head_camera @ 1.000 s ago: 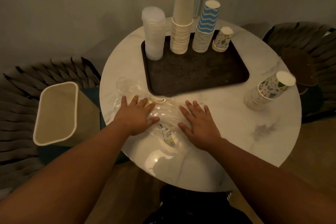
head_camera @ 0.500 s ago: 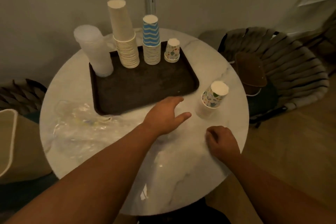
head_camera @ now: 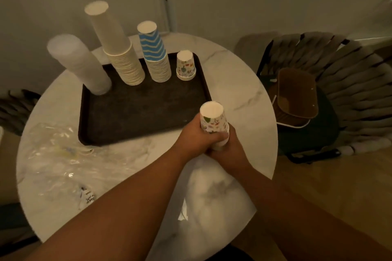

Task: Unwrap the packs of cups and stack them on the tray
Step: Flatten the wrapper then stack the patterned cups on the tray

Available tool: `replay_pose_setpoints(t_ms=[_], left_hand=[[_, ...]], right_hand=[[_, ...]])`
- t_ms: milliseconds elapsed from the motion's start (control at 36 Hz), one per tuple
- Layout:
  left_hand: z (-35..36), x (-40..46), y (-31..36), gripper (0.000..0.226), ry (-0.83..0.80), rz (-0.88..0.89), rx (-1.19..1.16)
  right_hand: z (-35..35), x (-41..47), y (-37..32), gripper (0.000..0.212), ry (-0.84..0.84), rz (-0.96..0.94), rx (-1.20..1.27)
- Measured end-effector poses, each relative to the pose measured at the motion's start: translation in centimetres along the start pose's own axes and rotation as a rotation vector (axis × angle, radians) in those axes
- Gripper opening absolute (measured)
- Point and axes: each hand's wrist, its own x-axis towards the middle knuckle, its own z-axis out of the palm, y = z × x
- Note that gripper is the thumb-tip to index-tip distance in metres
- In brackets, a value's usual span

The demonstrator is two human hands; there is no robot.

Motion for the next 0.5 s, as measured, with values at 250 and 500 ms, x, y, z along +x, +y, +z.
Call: replay_pose_setpoints(t_ms=[250, 500], left_hand=[[-2.6, 0.7, 1.9, 0.033, -0.033, -0.108, -0.138], [-9.0, 0.8, 5.1, 0.032, 0.145, 0.064, -0.274]], right_hand=[[0.1, 1.5, -4.8, 0.072, 0.042, 0.019, 0.015], [3.1, 2.1, -10.1, 0.059, 0.000, 0.022, 0.112]])
